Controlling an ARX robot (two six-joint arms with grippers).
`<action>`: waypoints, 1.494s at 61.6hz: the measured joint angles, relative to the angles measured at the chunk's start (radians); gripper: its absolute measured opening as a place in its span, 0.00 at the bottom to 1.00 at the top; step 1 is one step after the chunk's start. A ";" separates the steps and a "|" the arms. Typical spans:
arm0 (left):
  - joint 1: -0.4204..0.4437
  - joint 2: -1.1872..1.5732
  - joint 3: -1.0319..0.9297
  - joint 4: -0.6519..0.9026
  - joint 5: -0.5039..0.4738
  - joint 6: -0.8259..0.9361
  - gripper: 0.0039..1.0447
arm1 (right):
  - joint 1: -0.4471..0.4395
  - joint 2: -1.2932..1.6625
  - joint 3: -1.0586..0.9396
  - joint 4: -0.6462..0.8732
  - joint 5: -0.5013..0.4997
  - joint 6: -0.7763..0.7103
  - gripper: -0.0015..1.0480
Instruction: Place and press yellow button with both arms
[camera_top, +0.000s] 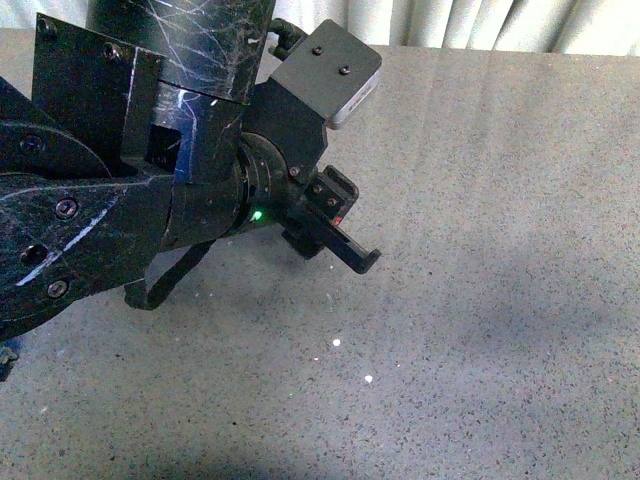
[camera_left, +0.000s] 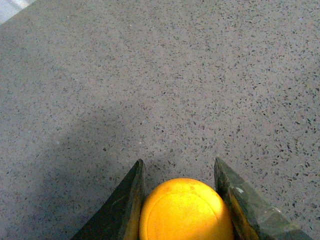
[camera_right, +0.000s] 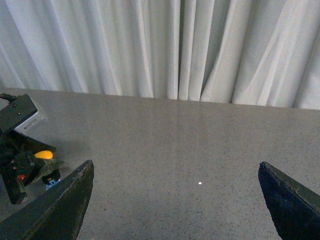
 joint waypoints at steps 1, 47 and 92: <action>0.000 0.001 0.000 0.001 0.000 0.002 0.31 | 0.000 0.000 0.000 0.000 0.000 0.000 0.91; -0.001 -0.058 -0.048 0.007 0.032 0.016 0.91 | 0.000 0.000 0.000 0.000 0.000 0.000 0.91; 0.491 -0.929 -0.550 0.138 -0.074 -0.291 0.51 | 0.000 0.000 0.000 0.000 0.002 0.000 0.91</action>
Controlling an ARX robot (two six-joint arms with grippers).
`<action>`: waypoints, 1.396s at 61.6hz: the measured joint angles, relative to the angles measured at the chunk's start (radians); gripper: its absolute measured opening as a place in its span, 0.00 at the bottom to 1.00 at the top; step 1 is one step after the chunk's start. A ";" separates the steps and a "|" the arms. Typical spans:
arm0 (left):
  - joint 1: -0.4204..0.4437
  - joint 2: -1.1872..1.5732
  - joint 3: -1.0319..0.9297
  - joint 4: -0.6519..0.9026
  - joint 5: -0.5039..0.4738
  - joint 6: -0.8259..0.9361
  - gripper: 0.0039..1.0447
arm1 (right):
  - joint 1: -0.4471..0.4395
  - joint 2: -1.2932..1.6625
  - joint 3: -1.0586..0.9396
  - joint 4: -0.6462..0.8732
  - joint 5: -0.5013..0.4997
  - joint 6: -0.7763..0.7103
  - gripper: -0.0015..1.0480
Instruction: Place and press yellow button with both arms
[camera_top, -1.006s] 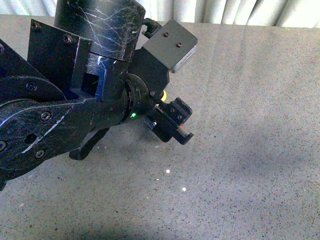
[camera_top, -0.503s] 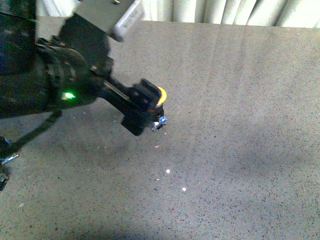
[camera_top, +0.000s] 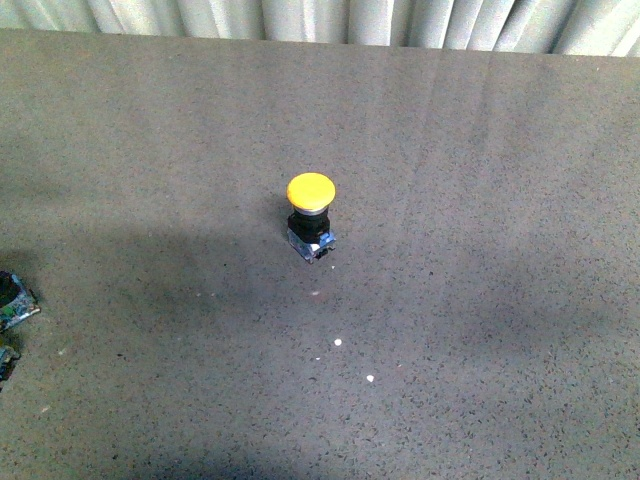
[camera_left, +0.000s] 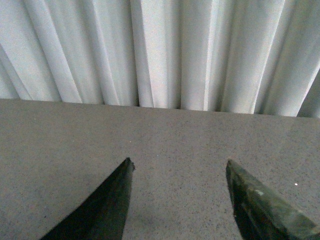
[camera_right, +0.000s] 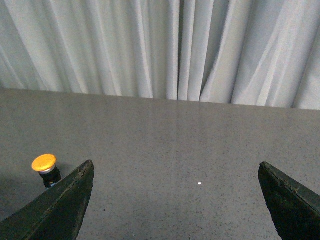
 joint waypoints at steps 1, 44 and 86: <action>0.010 -0.019 -0.007 -0.008 0.013 0.000 0.49 | 0.000 0.000 0.000 0.000 0.000 0.000 0.91; 0.064 -0.482 -0.250 -0.192 0.060 -0.007 0.01 | 0.046 0.945 0.473 0.044 -0.062 -0.097 0.91; 0.064 -0.806 -0.298 -0.448 0.060 -0.007 0.01 | 0.461 1.828 1.077 -0.035 0.092 -0.006 0.30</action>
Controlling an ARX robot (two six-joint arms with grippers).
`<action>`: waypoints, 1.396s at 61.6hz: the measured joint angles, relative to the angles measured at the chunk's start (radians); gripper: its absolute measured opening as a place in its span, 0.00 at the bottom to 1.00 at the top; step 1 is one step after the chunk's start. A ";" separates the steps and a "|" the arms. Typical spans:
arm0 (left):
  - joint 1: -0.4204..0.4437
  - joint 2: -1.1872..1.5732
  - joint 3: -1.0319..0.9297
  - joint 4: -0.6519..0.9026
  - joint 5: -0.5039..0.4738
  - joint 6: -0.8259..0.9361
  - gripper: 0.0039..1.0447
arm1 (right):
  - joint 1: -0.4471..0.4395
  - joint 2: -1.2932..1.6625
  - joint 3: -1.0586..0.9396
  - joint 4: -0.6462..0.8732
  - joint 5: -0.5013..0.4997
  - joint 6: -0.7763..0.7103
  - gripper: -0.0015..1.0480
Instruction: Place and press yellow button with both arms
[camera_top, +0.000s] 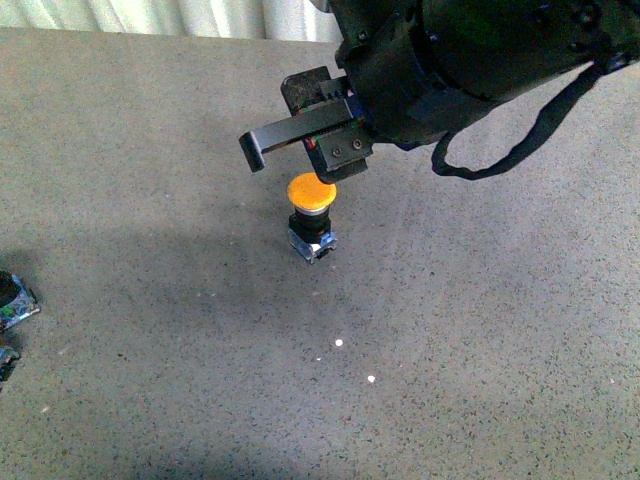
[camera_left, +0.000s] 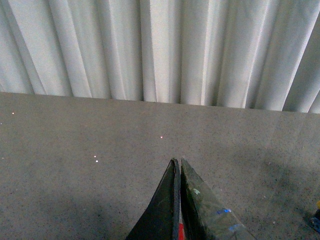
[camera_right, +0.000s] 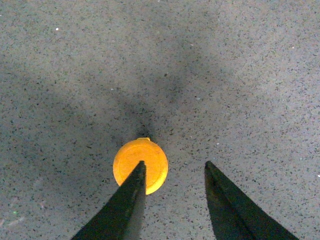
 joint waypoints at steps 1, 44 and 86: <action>0.000 -0.004 0.000 -0.004 0.000 0.000 0.01 | 0.002 0.005 0.006 -0.002 0.001 0.003 0.27; 0.000 -0.288 0.001 -0.301 0.001 0.000 0.01 | 0.044 0.062 0.041 -0.021 0.010 0.031 0.01; 0.001 -0.291 0.000 -0.308 0.000 0.000 0.01 | 0.040 0.102 0.041 -0.027 0.002 0.039 0.01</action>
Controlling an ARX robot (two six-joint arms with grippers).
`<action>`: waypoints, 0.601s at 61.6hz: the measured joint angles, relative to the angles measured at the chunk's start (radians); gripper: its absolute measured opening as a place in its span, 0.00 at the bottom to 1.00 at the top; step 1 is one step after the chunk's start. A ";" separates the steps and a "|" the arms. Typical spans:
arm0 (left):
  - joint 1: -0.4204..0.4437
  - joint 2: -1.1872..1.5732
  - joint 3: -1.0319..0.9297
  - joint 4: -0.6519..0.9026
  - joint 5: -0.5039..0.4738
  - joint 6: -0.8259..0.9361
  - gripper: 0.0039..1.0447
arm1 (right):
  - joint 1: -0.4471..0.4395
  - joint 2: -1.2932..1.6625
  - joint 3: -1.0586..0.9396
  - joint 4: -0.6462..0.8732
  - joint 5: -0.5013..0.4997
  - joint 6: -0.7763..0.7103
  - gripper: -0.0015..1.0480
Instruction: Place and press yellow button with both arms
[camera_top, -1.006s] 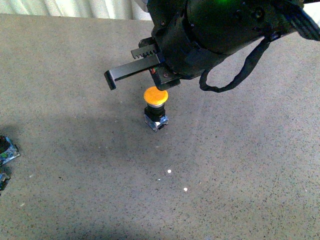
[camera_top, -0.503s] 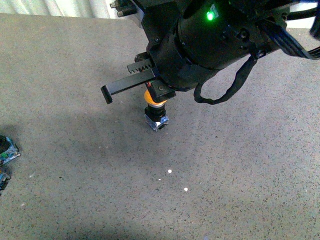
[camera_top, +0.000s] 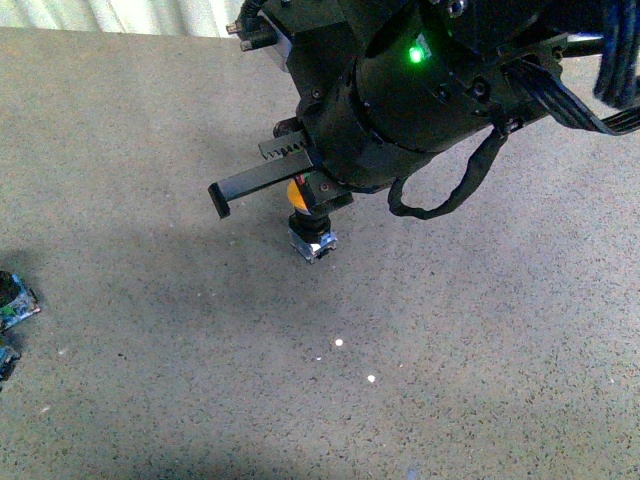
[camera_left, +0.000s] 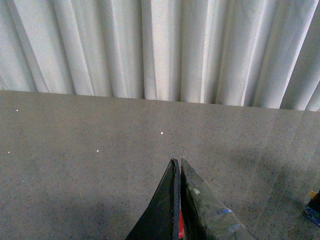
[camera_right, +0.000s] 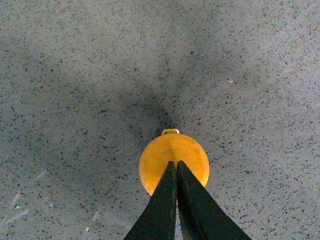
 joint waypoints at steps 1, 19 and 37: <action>0.000 0.000 0.000 0.000 0.000 0.000 0.01 | 0.000 0.000 0.000 0.000 -0.001 0.001 0.01; 0.000 0.000 0.000 0.000 0.000 0.000 0.01 | -0.007 0.011 0.001 -0.010 -0.019 0.026 0.01; 0.000 0.000 0.000 0.000 0.000 0.000 0.01 | -0.010 0.017 -0.008 0.002 -0.022 0.033 0.01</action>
